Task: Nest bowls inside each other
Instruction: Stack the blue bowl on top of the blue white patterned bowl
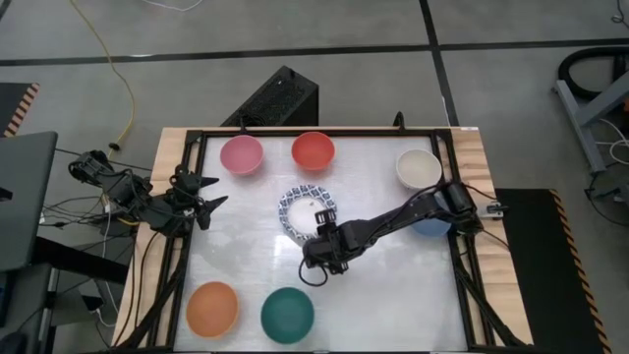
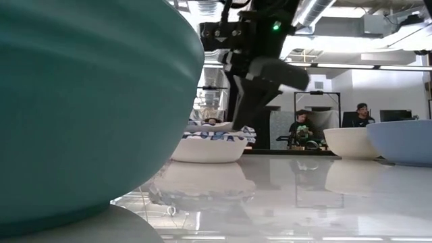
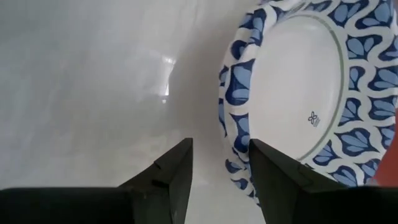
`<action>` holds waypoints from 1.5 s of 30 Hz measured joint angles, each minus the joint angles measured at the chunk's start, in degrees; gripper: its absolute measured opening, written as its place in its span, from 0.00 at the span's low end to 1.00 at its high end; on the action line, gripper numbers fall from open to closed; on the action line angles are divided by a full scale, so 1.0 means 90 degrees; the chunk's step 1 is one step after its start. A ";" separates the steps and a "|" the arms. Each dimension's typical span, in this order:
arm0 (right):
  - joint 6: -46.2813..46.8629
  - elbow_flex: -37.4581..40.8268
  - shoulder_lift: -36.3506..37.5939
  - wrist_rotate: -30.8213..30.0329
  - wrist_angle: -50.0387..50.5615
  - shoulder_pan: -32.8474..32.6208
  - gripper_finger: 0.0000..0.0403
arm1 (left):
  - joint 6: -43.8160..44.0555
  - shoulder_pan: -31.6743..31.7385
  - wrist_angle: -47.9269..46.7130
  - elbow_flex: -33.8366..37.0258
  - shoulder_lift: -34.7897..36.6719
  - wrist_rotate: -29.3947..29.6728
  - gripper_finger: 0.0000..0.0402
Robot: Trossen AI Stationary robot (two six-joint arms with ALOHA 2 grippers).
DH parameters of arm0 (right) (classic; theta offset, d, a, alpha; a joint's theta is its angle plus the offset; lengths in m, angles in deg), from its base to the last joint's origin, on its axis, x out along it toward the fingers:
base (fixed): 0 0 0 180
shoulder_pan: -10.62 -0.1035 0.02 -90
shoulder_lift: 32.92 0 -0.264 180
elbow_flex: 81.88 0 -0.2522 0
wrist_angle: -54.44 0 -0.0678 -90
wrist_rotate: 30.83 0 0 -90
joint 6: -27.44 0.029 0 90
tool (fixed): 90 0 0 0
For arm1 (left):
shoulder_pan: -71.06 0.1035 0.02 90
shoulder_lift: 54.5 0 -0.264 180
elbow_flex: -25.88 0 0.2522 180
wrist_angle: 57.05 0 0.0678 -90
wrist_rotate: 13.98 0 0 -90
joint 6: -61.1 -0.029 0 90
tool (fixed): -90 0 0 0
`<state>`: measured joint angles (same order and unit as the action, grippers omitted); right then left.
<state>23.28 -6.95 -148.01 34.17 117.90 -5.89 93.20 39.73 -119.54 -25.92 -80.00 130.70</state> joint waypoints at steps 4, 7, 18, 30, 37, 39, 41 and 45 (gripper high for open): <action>0.0292 -0.0147 0.0007 -0.0065 0.0471 -0.0164 0.44 | 0.0002 0.0001 0.0002 0.0000 0.0000 0.0000 0.69; 0.0596 -0.0227 0.0007 -0.0070 0.0668 -0.0218 0.44 | 0.0001 -0.0001 0.0005 0.0000 0.0000 -0.0002 0.69; 0.3326 -0.0524 0.0002 -0.0168 0.2671 -0.0314 0.38 | 0.0130 -0.0002 -0.0116 0.0000 -0.0002 -0.0020 0.69; 0.8630 0.0215 0.0918 -0.0037 0.4391 -0.0982 0.28 | 0.0421 -0.0004 -0.0208 0.0000 -0.0007 -0.0206 0.69; 1.0249 0.1041 0.2380 -0.0334 0.4385 -0.1224 0.27 | 0.0488 -0.0004 -0.0183 0.0000 -0.0056 -0.0207 0.69; 1.0558 0.1233 0.2766 -0.0572 0.4496 -0.1323 0.27 | 0.0486 -0.0003 -0.0170 0.0000 -0.0064 -0.0164 0.69; 1.0749 0.1515 0.3214 -0.0795 0.4463 -0.1436 0.27 | 0.0485 -0.0002 -0.0172 0.0000 -0.0084 -0.0158 0.69; 1.1423 0.2131 0.4031 -0.0765 0.4483 -0.1513 0.27 | 0.0463 -0.0002 -0.0170 0.0000 -0.0085 -0.0160 0.69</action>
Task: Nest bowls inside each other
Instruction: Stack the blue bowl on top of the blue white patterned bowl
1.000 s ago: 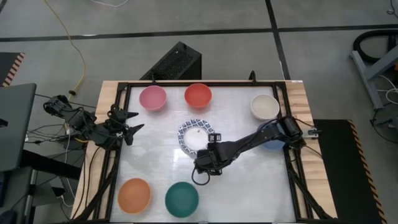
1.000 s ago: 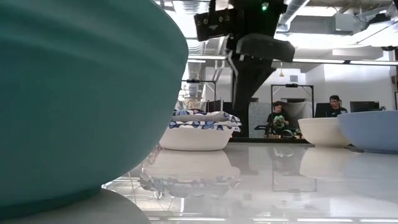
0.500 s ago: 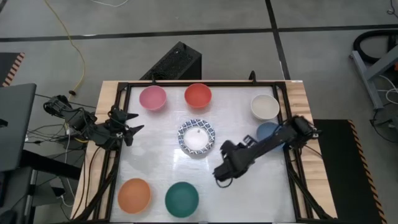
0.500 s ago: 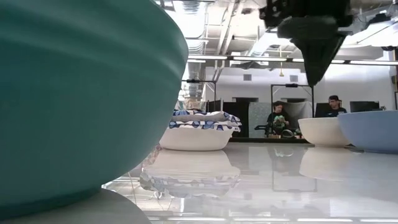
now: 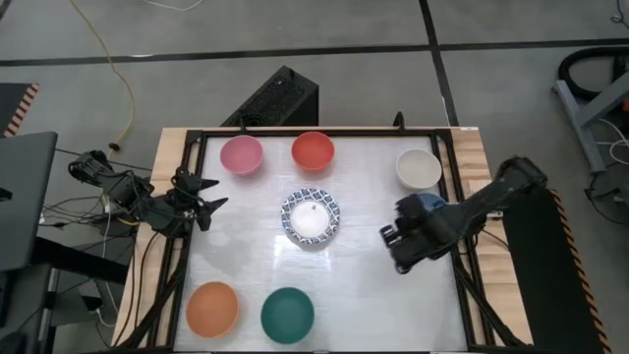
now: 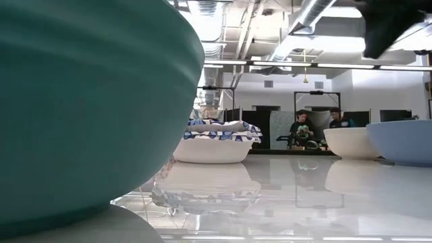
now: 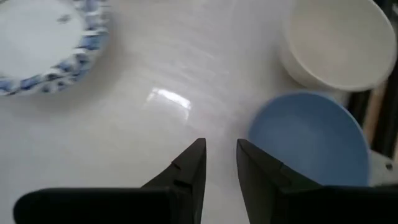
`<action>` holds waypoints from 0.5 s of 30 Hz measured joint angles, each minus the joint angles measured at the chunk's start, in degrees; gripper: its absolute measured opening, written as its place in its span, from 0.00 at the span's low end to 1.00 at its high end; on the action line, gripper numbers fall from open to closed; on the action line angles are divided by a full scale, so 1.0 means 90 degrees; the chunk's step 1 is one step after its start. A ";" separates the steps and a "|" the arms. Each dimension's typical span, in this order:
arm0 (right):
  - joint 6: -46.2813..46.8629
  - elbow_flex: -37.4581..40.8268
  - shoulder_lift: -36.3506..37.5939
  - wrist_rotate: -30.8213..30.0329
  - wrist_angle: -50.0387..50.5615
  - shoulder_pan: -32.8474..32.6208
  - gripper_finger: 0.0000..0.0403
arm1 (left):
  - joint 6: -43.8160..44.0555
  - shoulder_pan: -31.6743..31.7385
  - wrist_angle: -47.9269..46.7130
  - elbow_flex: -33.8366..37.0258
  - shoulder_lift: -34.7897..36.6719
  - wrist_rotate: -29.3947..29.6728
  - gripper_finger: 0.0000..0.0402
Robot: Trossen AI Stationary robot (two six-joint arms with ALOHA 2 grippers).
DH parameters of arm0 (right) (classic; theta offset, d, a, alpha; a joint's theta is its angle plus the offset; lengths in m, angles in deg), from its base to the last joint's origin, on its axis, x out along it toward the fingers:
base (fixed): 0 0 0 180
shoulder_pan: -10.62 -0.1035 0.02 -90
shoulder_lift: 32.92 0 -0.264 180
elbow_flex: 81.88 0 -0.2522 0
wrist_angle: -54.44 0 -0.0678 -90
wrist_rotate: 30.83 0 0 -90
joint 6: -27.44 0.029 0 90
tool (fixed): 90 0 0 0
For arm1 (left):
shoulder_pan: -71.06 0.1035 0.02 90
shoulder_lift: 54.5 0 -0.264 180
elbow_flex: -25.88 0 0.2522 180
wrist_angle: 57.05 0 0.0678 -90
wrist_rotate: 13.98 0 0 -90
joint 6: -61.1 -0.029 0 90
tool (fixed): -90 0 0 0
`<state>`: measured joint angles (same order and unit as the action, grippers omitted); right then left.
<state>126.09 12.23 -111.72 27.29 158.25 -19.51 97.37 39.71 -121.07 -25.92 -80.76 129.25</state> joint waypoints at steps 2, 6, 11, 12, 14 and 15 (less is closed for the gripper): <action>0.0458 0.0350 0.0327 0.0139 -0.0002 0.0007 0.27 | 0.0000 0.0000 0.0000 0.0000 0.0000 0.0002 0.69; 0.1156 0.1044 0.0759 0.0737 0.0009 0.0155 0.27 | 0.0000 0.0000 0.0000 0.0000 0.0000 -0.0005 0.69; 0.1229 0.1643 0.0886 0.1132 -0.0049 0.0336 0.27 | 0.0000 0.0000 0.0001 0.0000 0.0000 -0.0005 0.69; 0.1225 0.1704 0.0884 0.1136 -0.0046 0.0376 0.27 | 0.0000 0.0000 0.0002 0.0000 0.0000 -0.0006 0.69; 0.1171 0.1723 0.0857 0.1136 -0.0065 0.0432 0.27 | 0.0000 0.0000 0.0002 0.0000 0.0000 -0.0006 0.69; 0.1086 0.1723 0.0840 0.1126 -0.0086 0.0458 0.27 | 0.0000 0.0000 0.0002 0.0000 0.0000 -0.0007 0.69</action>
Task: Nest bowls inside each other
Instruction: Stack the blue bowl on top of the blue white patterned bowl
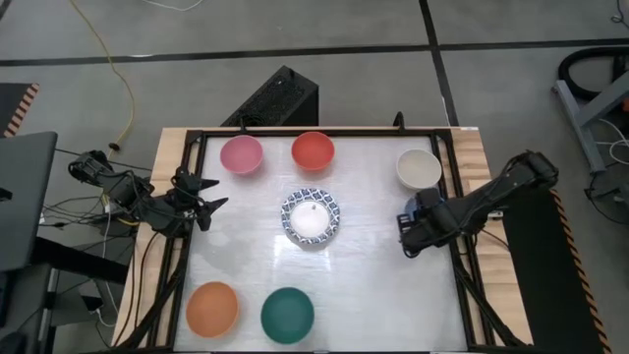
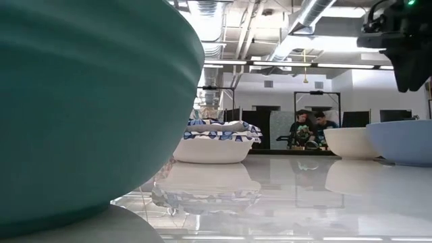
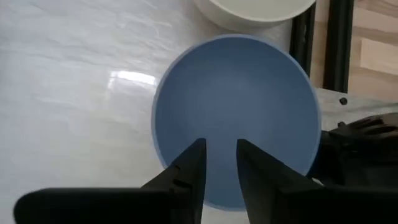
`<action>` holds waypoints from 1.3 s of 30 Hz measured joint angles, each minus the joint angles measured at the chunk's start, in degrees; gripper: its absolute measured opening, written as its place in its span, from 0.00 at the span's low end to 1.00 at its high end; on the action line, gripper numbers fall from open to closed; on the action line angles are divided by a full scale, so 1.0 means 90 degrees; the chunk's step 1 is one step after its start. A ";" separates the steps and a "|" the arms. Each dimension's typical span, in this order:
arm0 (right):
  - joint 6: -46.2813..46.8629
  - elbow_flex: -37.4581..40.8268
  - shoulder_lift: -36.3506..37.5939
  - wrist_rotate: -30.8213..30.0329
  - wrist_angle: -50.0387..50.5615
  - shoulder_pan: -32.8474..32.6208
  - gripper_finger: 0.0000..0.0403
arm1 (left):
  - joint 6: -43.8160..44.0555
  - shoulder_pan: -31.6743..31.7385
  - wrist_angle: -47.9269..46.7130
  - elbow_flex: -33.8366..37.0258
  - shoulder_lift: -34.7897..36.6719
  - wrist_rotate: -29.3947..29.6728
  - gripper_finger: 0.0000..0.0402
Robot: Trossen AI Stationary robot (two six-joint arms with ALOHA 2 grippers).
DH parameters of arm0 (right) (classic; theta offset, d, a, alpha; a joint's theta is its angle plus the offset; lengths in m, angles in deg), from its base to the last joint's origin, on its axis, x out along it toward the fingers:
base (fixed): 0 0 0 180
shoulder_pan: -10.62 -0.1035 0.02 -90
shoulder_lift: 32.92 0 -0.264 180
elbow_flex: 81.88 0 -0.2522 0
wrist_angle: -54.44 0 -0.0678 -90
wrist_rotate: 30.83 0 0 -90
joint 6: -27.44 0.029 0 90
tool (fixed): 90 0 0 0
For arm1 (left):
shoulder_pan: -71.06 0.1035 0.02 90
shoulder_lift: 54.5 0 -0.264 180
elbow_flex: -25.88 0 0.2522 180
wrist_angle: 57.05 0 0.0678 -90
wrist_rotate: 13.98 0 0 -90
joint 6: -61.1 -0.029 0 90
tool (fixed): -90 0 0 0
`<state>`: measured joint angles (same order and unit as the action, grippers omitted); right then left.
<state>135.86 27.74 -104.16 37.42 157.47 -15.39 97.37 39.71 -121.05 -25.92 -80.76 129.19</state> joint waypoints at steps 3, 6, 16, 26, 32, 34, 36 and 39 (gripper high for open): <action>-0.0001 0.0000 -0.0084 -0.0065 -0.0083 0.0103 0.27 | 0.0000 0.0000 0.0000 0.0000 0.0000 0.0000 0.69; -0.0446 0.0000 -0.0183 -0.0104 -0.0201 0.0277 0.27 | 0.0000 0.0000 0.0000 0.0000 0.0000 0.0000 0.69; -0.2464 0.0000 -0.0561 -0.0186 -0.1161 0.0933 0.28 | 0.0000 0.0000 -0.0002 0.0000 0.0000 -0.0019 0.69; -0.3267 0.0000 -0.0546 0.0199 -0.1432 0.1691 0.54 | -0.0070 0.0000 -0.0023 0.0000 0.0000 -0.0019 0.69; -0.3266 0.0000 -0.0546 0.0266 -0.1556 0.1938 0.60 | -0.0070 0.0000 -0.0029 0.0000 0.0000 -0.0019 0.69; -0.3266 0.0000 -0.0547 0.0266 -0.1621 0.1953 0.59 | -0.0070 0.0000 -0.0032 0.0000 0.0000 -0.0019 0.69; -0.3262 0.0000 -0.0549 0.0268 -0.1632 0.1951 0.58 | -0.0070 0.0000 -0.0036 0.0000 0.0000 -0.0020 0.69; -0.3170 0.0058 -0.0549 0.0266 -0.1648 0.1913 0.57 | -0.0073 0.0000 -0.0041 0.0000 0.0000 -0.0027 0.69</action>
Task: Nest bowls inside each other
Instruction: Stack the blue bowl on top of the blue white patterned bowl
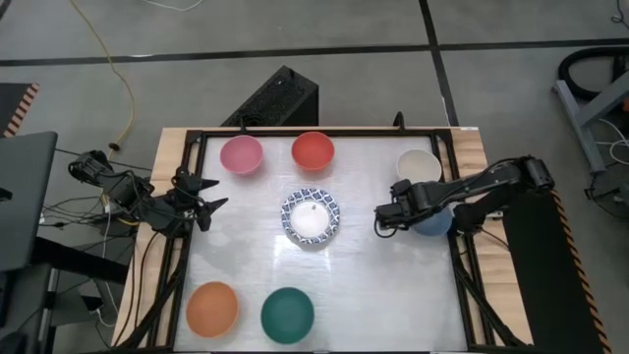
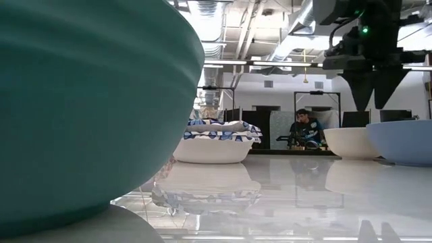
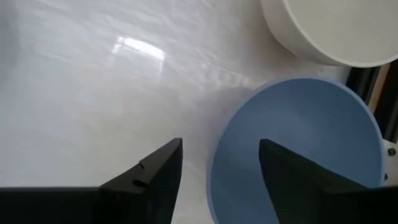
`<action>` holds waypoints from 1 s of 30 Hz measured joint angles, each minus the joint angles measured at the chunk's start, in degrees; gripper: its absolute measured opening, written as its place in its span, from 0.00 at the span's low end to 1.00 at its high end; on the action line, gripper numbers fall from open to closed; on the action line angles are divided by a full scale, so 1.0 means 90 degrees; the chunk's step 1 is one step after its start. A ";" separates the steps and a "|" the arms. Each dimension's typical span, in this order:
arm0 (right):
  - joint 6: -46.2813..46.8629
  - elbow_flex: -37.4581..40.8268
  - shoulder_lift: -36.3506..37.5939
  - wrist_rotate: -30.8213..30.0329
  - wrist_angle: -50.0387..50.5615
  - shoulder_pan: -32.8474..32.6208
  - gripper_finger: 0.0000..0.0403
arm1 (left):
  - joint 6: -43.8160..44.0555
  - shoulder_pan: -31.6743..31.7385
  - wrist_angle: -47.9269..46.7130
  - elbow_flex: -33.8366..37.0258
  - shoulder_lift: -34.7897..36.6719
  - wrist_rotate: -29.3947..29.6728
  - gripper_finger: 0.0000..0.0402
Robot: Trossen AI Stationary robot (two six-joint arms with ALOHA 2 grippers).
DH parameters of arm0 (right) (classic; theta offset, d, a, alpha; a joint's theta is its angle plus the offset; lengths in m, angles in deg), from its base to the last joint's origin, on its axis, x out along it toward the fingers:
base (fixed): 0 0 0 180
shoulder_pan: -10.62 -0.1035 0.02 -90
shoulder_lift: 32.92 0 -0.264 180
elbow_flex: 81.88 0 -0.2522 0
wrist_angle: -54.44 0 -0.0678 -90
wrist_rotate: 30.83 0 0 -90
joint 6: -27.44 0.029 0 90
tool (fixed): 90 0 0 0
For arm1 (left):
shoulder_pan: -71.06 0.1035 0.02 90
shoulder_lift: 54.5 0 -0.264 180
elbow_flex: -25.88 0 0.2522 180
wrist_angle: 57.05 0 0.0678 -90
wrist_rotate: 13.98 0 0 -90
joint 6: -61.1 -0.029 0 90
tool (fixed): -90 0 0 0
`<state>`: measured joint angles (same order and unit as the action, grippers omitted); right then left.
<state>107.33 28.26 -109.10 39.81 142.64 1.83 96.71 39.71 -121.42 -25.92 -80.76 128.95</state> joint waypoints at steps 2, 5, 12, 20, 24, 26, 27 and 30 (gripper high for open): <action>0.0181 0.0115 0.0000 0.0004 0.0003 -0.0035 0.57 | 0.0005 0.0000 -0.0010 0.0000 0.0000 0.0000 0.69; 0.0410 0.0395 0.0000 0.0058 -0.0074 -0.0067 0.57 | 0.0007 0.0000 -0.0010 0.0000 0.0000 -0.0004 0.69; 0.0525 0.0974 -0.0003 0.0335 -0.0495 -0.0064 0.57 | 0.0010 0.0000 -0.0010 0.0000 0.0000 -0.0007 0.69; 0.0524 0.0986 -0.0002 0.0483 -0.0515 -0.0033 0.47 | 0.0017 0.0000 -0.0010 0.0000 0.0000 -0.0007 0.69; 0.0512 0.0986 -0.0002 0.0640 -0.0568 -0.0035 0.30 | 0.0022 0.0000 -0.0010 0.0000 0.0000 -0.0007 0.69; 0.0415 0.0986 -0.0002 0.0778 -0.0612 -0.0034 0.21 | 0.0022 0.0000 -0.0010 0.0000 0.0000 -0.0010 0.69; 0.0385 0.0986 -0.0002 0.0841 -0.0645 -0.0035 0.16 | 0.0022 0.0000 -0.0010 0.0000 0.0000 -0.0010 0.69; 0.0325 0.0979 -0.0002 0.0977 -0.0783 -0.0035 0.04 | 0.0022 0.0000 -0.0010 0.0000 0.0000 -0.0012 0.69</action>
<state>110.26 37.07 -109.12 48.60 135.59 1.52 96.91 39.71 -121.51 -25.92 -80.76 128.84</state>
